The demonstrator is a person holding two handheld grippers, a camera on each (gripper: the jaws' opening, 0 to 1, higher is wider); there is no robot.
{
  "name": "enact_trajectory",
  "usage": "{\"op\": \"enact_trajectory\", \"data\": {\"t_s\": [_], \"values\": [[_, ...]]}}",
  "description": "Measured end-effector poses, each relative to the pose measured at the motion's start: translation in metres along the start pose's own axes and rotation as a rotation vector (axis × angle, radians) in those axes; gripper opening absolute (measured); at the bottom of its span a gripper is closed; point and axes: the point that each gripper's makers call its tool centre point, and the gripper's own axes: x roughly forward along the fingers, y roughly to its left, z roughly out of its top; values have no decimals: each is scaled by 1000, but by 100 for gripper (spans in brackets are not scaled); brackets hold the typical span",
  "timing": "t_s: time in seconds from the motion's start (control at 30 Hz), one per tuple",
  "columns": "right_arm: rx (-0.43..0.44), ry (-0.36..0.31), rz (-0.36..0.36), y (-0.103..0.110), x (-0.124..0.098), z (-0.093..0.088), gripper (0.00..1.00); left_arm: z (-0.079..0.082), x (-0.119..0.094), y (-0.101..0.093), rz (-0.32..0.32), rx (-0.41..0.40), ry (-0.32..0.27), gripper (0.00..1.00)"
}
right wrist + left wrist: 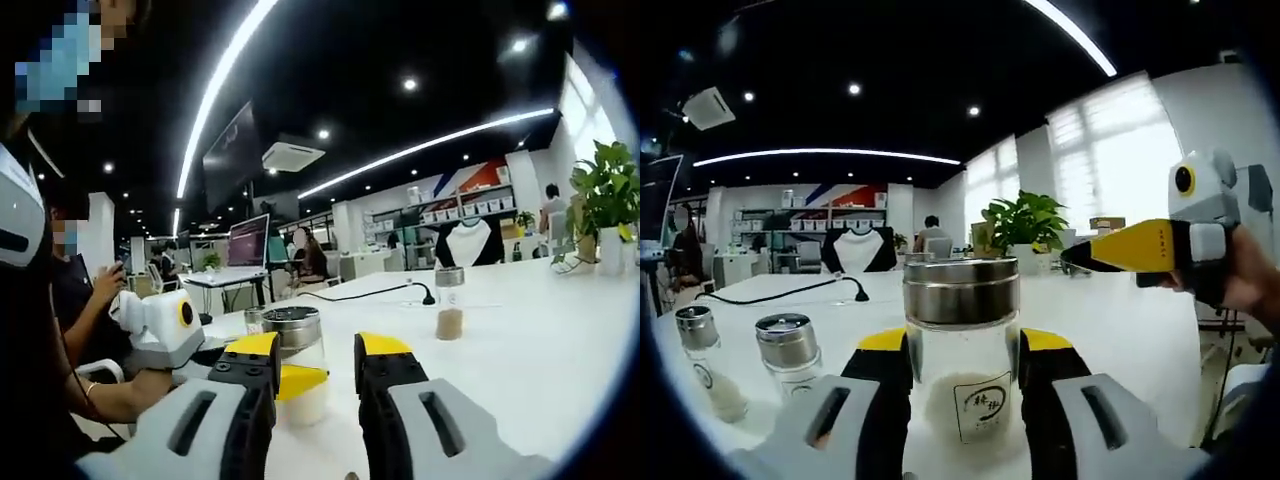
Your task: Rotate the seasoning bottle until the label or dispensing opening points toward the visible target arrow and the bottle remains upright within the marked orientation range
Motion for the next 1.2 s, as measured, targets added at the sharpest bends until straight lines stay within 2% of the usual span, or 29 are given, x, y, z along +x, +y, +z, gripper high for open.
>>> {"op": "enact_trajectory", "data": {"t_s": [0.2,0.6,0.83,1.2], "values": [[1,5,-15,-2,-5,-1,26,-3,11,13,49,-26,1,43],[5,36,-30,-4,-11,-11,28,-6,27,25,125,-15,13,43],[15,58,-50,-10,-16,-16,28,-3,35,26,131,20,9,43],[15,68,-60,-13,-17,-16,29,-5,37,37,170,14,11,43]]}}
